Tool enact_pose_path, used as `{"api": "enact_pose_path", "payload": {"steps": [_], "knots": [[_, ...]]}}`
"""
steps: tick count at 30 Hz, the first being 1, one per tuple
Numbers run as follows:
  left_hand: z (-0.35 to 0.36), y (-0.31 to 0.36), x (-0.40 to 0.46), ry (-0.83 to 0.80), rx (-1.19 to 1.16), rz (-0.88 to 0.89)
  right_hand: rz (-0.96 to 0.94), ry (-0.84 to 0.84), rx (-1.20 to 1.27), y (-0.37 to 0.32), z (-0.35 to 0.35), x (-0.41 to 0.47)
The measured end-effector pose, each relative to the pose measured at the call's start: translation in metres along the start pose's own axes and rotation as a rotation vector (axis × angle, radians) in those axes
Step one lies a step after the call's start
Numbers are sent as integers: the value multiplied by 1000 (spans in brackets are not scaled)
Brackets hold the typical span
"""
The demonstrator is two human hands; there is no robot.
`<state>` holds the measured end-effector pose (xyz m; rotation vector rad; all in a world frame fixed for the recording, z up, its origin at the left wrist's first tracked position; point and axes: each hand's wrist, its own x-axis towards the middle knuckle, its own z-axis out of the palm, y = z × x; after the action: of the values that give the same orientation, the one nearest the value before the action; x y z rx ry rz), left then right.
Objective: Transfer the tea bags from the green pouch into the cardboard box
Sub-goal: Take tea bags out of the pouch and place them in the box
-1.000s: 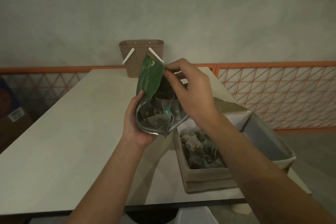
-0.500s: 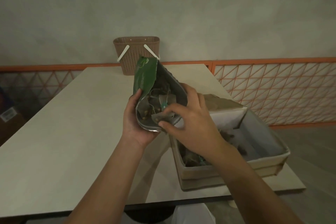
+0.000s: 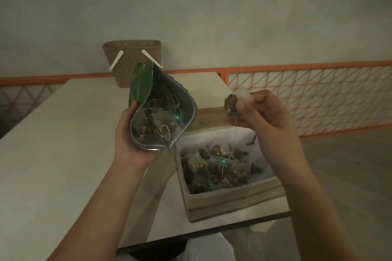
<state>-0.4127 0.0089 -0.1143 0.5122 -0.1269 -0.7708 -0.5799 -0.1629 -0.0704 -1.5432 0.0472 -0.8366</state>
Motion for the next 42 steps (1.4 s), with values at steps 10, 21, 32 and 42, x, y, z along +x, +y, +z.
{"api": "enact_pose_path", "payload": {"steps": [10,21,32,42], "knots": [[8,-4,-1,-23,43,18,159,15,-570,14,-56,-16],[11,-5,-6,-28,11,-15,-31,22,-625,20,6,-16],[13,-5,-12,11,20,15,-79,-88,-992,33,94,1],[14,-6,-8,-8,1,30,-41,18,-510,30,69,-3]]}}
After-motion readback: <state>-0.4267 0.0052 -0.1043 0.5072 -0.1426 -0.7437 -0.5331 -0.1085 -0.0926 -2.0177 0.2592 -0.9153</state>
